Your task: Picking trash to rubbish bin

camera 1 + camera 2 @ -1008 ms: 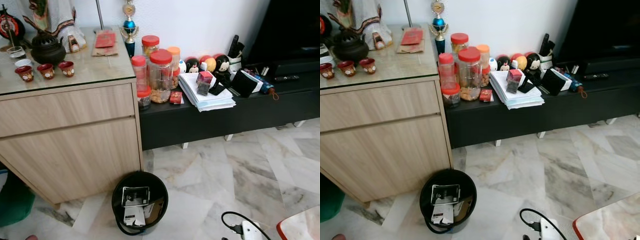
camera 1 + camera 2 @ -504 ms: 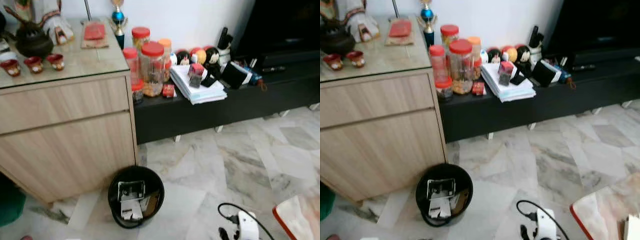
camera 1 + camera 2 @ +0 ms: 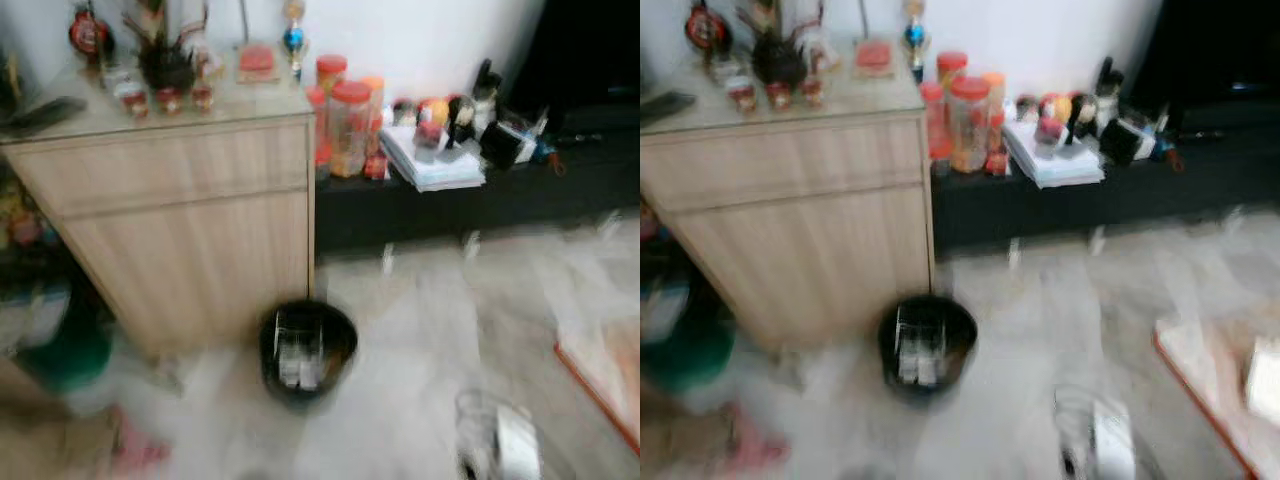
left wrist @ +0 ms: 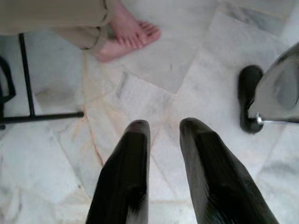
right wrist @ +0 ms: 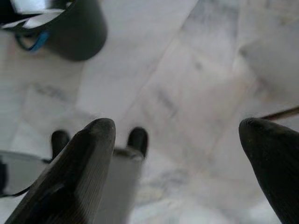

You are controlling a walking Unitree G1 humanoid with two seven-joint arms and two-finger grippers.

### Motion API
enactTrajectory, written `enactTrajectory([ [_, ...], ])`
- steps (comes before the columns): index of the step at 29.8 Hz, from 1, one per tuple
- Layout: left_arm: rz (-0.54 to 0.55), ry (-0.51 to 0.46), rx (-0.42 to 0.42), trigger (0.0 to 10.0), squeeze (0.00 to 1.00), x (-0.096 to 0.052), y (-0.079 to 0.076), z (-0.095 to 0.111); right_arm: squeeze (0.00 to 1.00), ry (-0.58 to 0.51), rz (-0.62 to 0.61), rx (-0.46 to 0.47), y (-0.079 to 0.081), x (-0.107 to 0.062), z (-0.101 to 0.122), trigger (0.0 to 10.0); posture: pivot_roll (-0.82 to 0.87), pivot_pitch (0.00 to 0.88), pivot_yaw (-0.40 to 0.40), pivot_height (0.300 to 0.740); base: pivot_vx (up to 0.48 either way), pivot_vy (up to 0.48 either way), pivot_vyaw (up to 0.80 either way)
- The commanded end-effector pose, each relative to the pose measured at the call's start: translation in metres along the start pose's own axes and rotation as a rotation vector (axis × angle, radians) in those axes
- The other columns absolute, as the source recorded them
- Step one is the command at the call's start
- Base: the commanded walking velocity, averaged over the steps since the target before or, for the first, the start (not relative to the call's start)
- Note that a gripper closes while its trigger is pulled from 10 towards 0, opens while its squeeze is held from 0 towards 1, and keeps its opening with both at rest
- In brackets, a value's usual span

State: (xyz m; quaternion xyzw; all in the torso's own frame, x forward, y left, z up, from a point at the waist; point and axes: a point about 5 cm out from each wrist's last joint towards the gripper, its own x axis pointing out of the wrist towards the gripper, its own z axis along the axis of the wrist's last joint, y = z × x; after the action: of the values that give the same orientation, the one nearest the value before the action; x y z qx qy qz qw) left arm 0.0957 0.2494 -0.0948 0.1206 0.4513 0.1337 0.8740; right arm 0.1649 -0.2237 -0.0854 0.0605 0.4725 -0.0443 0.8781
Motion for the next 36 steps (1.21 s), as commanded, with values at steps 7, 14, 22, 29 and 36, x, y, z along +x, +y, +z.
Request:
enactTrajectory([
  [7, -0.024, 0.014, 0.009, 10.0, 0.0, 0.0, -0.002, -0.002, 0.0, 0.003, -0.021, -0.014, 0.004, 0.0, -0.007, 10.0, 0.06, 0.076, -0.055, 0.74, -0.241, 0.0, 0.0],
  [14, -0.048, 0.03, 0.014, 10.0, 0.0, 0.0, -0.004, -0.002, 0.0, -0.001, -0.024, -0.013, -0.003, -0.003, -0.013, 10.0, 0.06, 0.076, -0.055, 0.74, 0.0, 0.0, 0.0],
  [22, -0.063, 0.029, 0.009, 10.0, 0.0, 0.0, -0.013, 0.0, 0.0, -0.001, -0.043, -0.007, -0.023, -0.009, -0.014, 10.0, 0.06, 0.079, -0.06, 0.74, 0.0, 0.0, 0.0],
  [29, -0.068, 0.03, 0.006, 10.0, 0.0, 0.001, -0.016, 0.002, 0.0, -0.008, -0.062, -0.004, -0.036, -0.011, -0.006, 10.0, 0.05, 0.095, -0.062, 0.74, 0.0, 0.0, 0.0],
  [36, -0.07, 0.022, 0.004, 10.0, 0.0, 0.001, -0.018, 0.003, 0.0, -0.006, -0.041, 0.006, -0.022, -0.007, -0.006, 10.0, 0.05, 0.098, -0.062, 0.74, 0.0, 0.0, -0.07],
])
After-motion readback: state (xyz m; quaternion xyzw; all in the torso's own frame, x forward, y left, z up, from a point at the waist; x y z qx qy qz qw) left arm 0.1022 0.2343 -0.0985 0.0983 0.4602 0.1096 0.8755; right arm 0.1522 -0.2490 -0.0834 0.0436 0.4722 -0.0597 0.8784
